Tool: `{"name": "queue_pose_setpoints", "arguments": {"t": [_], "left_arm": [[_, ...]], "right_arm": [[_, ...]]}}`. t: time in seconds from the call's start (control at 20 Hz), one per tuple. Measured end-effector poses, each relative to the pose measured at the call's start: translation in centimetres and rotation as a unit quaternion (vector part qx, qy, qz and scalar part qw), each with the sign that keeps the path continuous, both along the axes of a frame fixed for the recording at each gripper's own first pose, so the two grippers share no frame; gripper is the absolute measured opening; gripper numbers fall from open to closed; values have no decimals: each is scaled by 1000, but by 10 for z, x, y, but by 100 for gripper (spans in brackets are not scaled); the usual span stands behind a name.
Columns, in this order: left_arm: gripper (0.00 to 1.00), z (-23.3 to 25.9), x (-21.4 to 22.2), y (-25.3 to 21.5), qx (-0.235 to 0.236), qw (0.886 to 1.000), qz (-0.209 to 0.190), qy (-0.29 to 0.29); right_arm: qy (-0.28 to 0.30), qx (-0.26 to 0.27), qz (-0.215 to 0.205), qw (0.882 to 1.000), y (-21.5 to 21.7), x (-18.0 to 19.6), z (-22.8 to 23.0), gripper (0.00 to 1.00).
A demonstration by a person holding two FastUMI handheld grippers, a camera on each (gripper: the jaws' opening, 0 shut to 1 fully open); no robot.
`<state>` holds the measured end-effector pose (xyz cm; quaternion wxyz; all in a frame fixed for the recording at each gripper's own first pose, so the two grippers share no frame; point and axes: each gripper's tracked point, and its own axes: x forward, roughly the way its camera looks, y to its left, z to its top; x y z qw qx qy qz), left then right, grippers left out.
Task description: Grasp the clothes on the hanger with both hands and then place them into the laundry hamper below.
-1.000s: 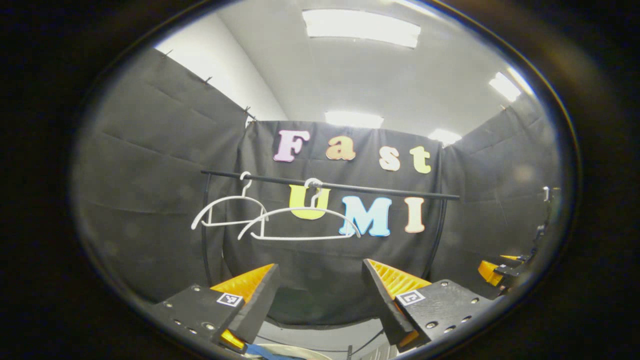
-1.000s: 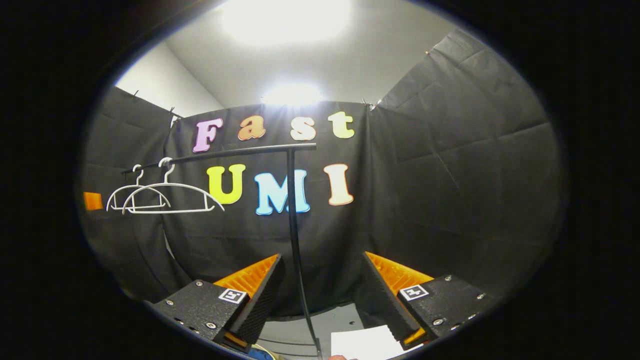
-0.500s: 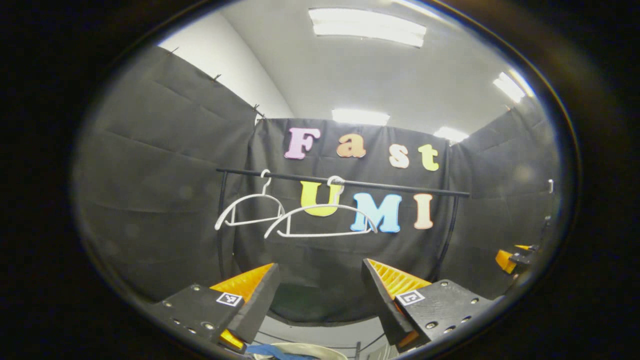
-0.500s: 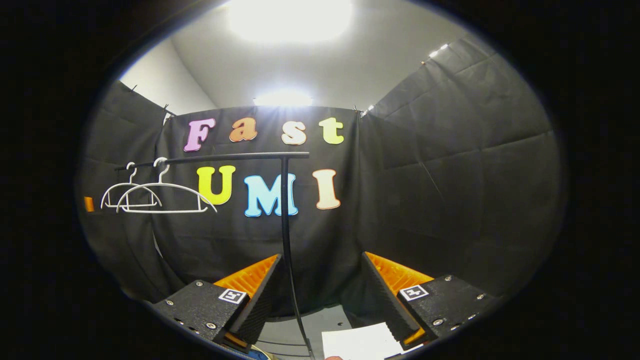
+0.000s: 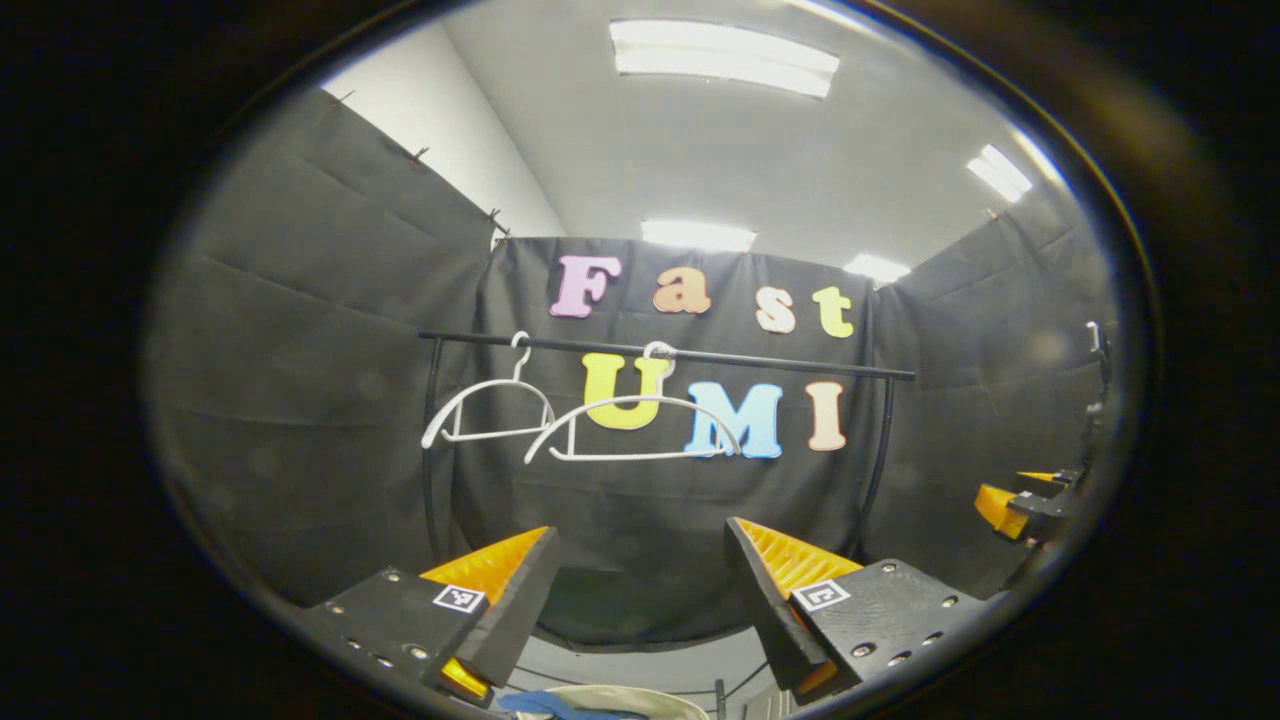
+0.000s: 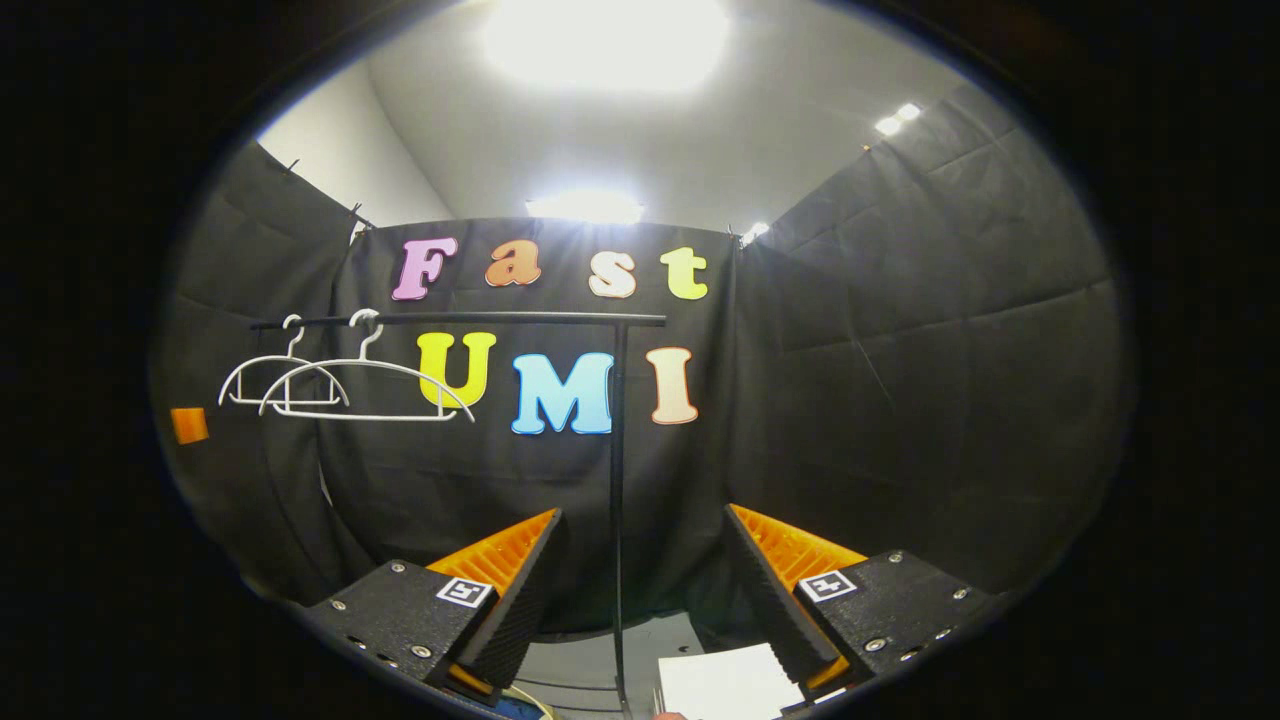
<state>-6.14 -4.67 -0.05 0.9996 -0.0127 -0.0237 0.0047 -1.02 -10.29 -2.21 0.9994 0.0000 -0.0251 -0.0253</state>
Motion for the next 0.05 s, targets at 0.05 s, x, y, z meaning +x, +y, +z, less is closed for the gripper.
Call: {"name": "queue_pose_setpoints", "arguments": {"t": [0.05], "left_arm": [[94,0,1,0,0,1000,-2,0]], "right_arm": [[1,3,0,1000,2,-2,-1,95]]}}
